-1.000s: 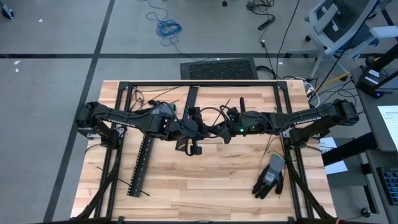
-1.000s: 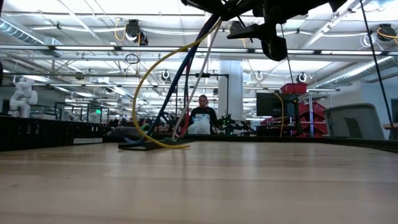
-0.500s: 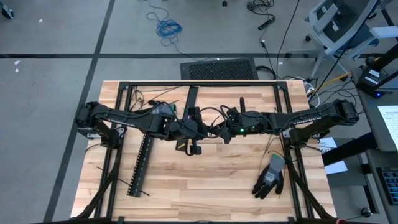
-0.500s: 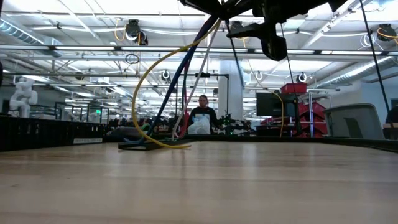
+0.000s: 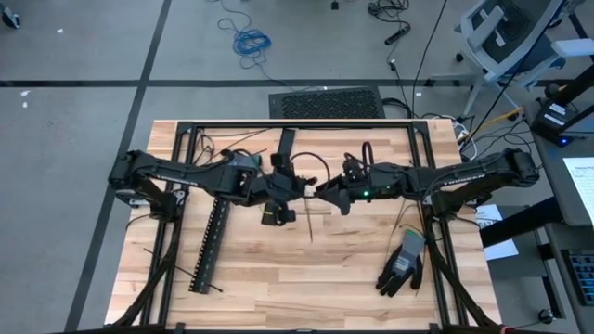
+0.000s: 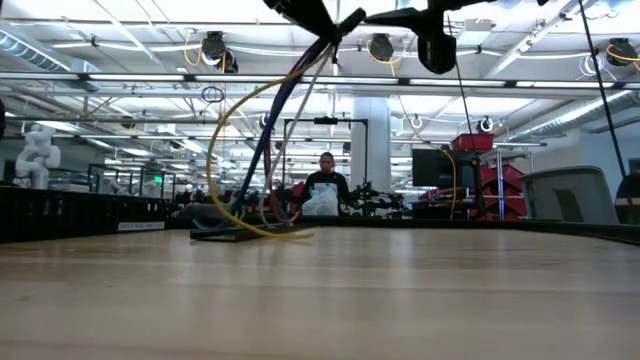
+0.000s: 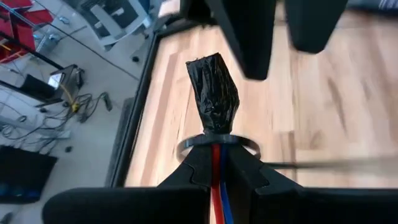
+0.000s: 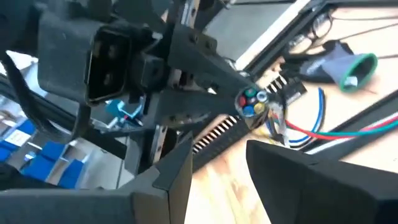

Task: Ziptie cables
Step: Wrap the cable wires with a black zip tie

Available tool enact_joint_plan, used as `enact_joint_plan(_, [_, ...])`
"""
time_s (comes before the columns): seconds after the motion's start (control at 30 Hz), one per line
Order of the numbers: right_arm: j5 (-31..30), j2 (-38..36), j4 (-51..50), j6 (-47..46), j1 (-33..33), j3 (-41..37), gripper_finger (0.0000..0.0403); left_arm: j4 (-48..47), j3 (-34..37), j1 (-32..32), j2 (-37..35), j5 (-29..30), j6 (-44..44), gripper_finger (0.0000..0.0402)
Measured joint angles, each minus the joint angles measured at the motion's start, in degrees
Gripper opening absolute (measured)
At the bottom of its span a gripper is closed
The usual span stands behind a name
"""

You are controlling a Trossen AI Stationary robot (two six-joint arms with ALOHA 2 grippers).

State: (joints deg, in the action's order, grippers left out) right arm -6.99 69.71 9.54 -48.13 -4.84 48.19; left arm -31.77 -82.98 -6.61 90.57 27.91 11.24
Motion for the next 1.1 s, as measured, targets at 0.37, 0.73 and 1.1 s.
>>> enact_joint_plan(0.37, [-2.1, -0.2, -4.0, 9.0, 0.5, 0.0, 0.0144, 1.1, 0.0, 0.0, -0.3, -0.4, 1.1, 0.0025])
enact_joint_plan(0.73, [-10.4, -0.1, -9.0, 26.6, 0.6, -0.1, 0.0144, 3.5, -0.5, -0.1, -2.7, -0.4, 0.6, 0.0025])
enact_joint_plan(1.1, [-10.6, 2.4, 1.5, 31.0, 1.0, -0.1, 0.0144, 3.8, -2.9, -0.1, -2.7, -0.9, -1.9, 0.0025])
